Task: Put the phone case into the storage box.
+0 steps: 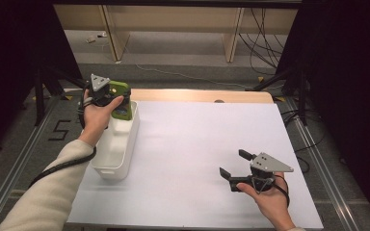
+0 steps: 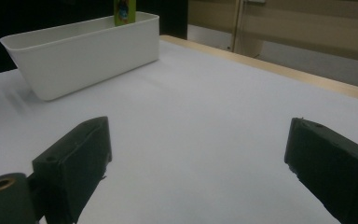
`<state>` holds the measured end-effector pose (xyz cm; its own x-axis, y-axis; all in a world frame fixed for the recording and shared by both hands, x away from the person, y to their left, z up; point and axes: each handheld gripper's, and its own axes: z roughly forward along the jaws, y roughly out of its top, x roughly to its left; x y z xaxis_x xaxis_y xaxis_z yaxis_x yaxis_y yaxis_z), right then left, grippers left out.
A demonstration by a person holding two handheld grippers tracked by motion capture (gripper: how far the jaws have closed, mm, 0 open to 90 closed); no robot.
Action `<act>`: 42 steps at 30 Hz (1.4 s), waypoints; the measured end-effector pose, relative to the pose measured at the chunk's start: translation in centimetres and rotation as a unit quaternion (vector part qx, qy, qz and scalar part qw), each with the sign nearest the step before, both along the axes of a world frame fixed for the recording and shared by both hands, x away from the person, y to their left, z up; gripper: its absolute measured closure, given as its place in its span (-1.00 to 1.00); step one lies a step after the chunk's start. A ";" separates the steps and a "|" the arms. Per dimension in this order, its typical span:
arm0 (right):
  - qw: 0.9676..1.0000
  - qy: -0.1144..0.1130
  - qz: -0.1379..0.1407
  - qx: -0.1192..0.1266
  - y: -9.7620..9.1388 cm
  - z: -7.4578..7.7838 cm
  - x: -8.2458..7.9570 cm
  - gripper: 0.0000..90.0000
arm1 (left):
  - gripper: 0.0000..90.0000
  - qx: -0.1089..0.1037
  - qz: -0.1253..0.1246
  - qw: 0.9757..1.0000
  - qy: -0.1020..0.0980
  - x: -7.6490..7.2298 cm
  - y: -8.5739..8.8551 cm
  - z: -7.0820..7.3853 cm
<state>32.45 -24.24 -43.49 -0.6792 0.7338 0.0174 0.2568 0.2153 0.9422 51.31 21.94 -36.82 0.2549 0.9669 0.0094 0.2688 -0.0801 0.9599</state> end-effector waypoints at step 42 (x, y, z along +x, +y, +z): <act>1.000 -0.002 -0.001 0.003 -0.3 0.1 -0.1 -0.81 | -0.65 0.013 0.000 1.000 0.016 1.4 -0.4 -0.9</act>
